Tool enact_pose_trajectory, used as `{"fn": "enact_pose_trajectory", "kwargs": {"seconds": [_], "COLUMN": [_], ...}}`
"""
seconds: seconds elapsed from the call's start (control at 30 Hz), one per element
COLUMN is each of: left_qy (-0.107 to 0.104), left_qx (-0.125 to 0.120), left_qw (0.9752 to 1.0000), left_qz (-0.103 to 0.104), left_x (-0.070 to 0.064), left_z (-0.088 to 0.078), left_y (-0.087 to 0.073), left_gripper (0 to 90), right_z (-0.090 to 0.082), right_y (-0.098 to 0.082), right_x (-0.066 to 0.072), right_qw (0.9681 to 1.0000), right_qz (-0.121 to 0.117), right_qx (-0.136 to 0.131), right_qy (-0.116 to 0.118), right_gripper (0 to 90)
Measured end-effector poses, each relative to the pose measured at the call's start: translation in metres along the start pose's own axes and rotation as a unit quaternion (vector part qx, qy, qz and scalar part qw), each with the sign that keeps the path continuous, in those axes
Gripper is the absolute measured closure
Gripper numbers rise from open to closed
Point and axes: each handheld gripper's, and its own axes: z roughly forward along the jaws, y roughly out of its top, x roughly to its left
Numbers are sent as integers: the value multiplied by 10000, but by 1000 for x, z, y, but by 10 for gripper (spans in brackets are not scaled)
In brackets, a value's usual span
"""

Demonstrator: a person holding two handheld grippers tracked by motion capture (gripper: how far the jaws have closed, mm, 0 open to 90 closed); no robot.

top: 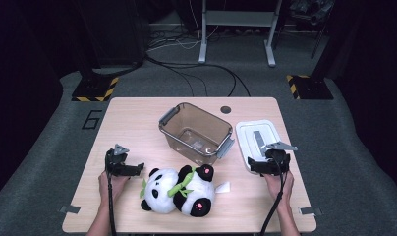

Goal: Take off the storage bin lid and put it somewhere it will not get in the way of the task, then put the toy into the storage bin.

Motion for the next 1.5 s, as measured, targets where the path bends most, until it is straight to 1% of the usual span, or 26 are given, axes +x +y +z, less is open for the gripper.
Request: {"fn": "enact_pose_trajectory", "kwargs": {"seconds": [0.1,0.17,0.2,0.23,0.33,0.43,0.57,0.63,0.73,0.77,0.83,0.87,0.9,0.97,1.0,1.07,1.1,1.13,1.2,1.23,1.27,1.33,1.37,1.4,1.47,1.5], "left_qy": [4,4,5,4,4,6,7,4,2,-1,2,6,55,127,127,186,221,276,229,230,175,-50,-108,-108,-210,-210], "left_qx": [-2,-5,-5,-4,-2,-2,1,5,5,20,14,12,-25,-32,-32,-10,90,134,48,62,107,82,42,42,-6,2], "left_qw": [10000,10000,10000,10000,10000,10000,10000,10000,10000,10000,10000,10000,9999,9998,9998,9996,9994,9991,9988,9989,9988,9980,9976,9976,9977,9980], "left_qz": [2,-1,-2,-3,-1,-3,-6,-7,-4,-18,-31,-39,-99,-172,-172,-230,-233,-307,-439,-416,-441,-620,-677,-677,-640,-603], "left_x": [0,0,0,0,0,0,0,0,0,0,0,0,-1,-2,-2,-3,-3,-3,-3,-3,-4,-4,-6,-6,-12,-14], "left_z": [0,0,0,0,0,0,0,0,0,-1,0,0,0,0,0,0,-2,-3,-9,-12,-16,-26,-31,-31,-48,-53], "left_y": [0,0,0,0,0,0,0,0,0,0,0,0,0,0,0,0,1,2,3,3,5,8,10,10,18,21], "left_gripper": [1,2,2,2,2,2,2,2,2,3,3,3,4,5,5,5,6,17,58,68,63,47,46,40,40,41], "right_z": [-3,-4,-5,-6,-8,-9,-9,-8,-7,-5,-6,-5,-4,-4,-4,-4,-4,-4,-4,-4,-4,-4,-4,-4,-4,-4], "right_y": [-12,-14,-21,-30,-43,-57,-68,-71,-76,-78,-79,-80,-80,-80,-80,-81,-81,-82,-82,-82,-82,-82,-82,-82,-82,-82], "right_x": [5,6,9,13,16,17,15,16,15,17,18,19,19,20,20,21,21,21,21,21,21,21,21,21,21,21], "right_qw": [10000,10000,10000,9998,9996,9996,9996,9995,9993,9988,9986,9983,9980,9981,9981,9985,9985,9985,9985,9985,9985,9985,9985,9985,9986,9985], "right_qz": [-26,-51,-94,-187,-241,-191,-130,-128,-180,-198,-309,-329,-362,-383,-383,-307,-307,-275,-285,-290,-293,-291,-293,-293,-284,-287], "right_qx": [8,14,20,66,104,162,234,263,297,424,408,462,495,468,468,434,429,429,421,421,421,417,416,416,414,417], "right_qy": [26,16,-7,-88,-115,-117,-119,-150,-123,-134,-140,-145,-154,-128,-128,-158,-171,-198,-190,-190,-188,-192,-191,-191,-191,-192], "right_gripper": [5,4,0,0,0,0,0,0,0,0,0,0,0,0,0,0,0,0,0,0,0,0,0,0,0,0]}}
